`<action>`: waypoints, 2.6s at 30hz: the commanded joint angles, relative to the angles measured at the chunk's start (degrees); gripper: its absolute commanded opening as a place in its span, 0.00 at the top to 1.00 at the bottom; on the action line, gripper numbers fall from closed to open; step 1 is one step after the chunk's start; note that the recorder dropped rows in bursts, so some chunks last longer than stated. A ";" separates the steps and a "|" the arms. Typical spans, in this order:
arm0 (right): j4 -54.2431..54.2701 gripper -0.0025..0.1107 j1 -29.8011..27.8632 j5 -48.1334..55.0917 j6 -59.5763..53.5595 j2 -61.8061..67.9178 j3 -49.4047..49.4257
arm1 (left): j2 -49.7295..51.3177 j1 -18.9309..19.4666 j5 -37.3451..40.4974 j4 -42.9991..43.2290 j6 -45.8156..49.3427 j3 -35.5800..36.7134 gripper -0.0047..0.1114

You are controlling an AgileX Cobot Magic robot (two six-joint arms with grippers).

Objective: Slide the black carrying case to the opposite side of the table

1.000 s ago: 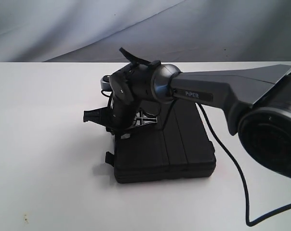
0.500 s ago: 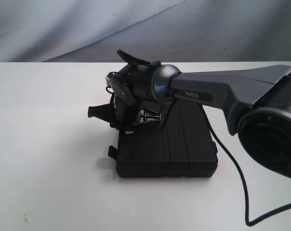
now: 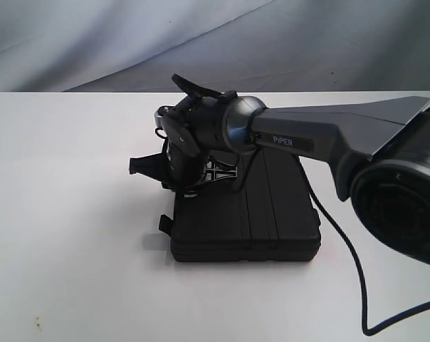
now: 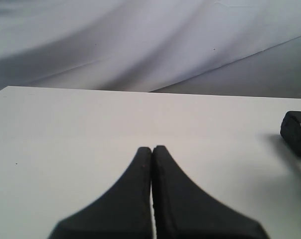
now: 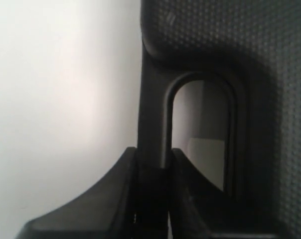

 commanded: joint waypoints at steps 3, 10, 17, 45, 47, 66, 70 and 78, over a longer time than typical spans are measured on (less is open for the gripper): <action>-2.00 0.72 0.21 -1.73 -1.83 -1.37 -0.52 | -0.24 -0.30 -0.33 0.21 -0.18 0.28 0.96; -3.27 0.70 0.21 -1.60 -1.83 -2.31 -0.52 | -0.24 -0.30 -0.33 0.21 -0.18 0.28 0.96; -3.72 0.70 0.21 0.50 -3.44 -4.65 -0.52 | -0.24 -0.30 -0.33 0.21 -0.18 0.28 0.96; -19.88 0.98 -0.47 -27.81 -27.32 -37.65 30.90 | -0.24 -0.30 -0.33 0.21 -0.18 0.28 0.96; -21.90 0.98 -1.64 -31.71 -23.61 -42.05 35.27 | -0.24 -0.30 -0.33 0.21 -0.18 0.28 0.96; -53.35 0.98 -22.27 -26.36 9.58 -71.26 49.15 | -0.24 -0.30 -0.33 0.21 -0.27 0.28 0.96; -67.01 0.98 -23.84 -20.47 22.93 -76.09 51.59 | -0.24 -0.30 -0.33 0.21 -0.27 0.28 0.96; -69.72 0.98 -23.84 -13.52 24.69 -82.86 57.01 | -0.24 -0.30 -0.33 0.21 -0.06 0.28 0.96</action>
